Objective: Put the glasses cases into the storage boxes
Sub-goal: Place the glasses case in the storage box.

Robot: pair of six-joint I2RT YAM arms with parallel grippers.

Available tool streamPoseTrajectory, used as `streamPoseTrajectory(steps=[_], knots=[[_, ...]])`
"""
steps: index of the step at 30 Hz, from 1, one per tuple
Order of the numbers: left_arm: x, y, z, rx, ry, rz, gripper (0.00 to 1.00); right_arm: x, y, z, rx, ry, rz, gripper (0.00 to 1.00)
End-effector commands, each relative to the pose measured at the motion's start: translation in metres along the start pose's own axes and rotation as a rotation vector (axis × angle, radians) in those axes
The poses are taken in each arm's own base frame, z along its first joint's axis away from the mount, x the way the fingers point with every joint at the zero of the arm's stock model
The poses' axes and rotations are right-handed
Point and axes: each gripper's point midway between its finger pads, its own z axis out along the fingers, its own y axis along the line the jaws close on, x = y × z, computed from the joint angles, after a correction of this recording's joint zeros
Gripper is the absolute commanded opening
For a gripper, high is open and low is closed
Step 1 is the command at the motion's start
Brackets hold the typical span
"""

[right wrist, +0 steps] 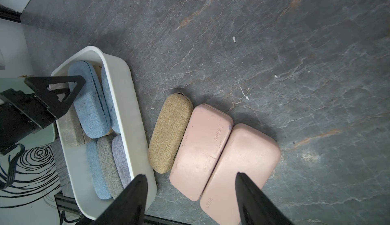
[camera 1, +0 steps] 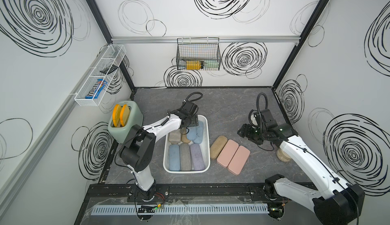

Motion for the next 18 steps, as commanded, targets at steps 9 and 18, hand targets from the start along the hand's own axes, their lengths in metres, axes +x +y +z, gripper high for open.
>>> streamPoseTrajectory(steps=[9, 18], knots=[[-0.002, 0.017, -0.008, -0.059, -0.032, 0.046, 0.75, 0.001, 0.023, -0.012, 0.000, -0.034, -0.008, 0.71], [-0.034, -0.006, -0.050, 0.036, -0.136, 0.049, 0.81, 0.022, 0.034, 0.035, 0.092, 0.034, -0.051, 0.71]])
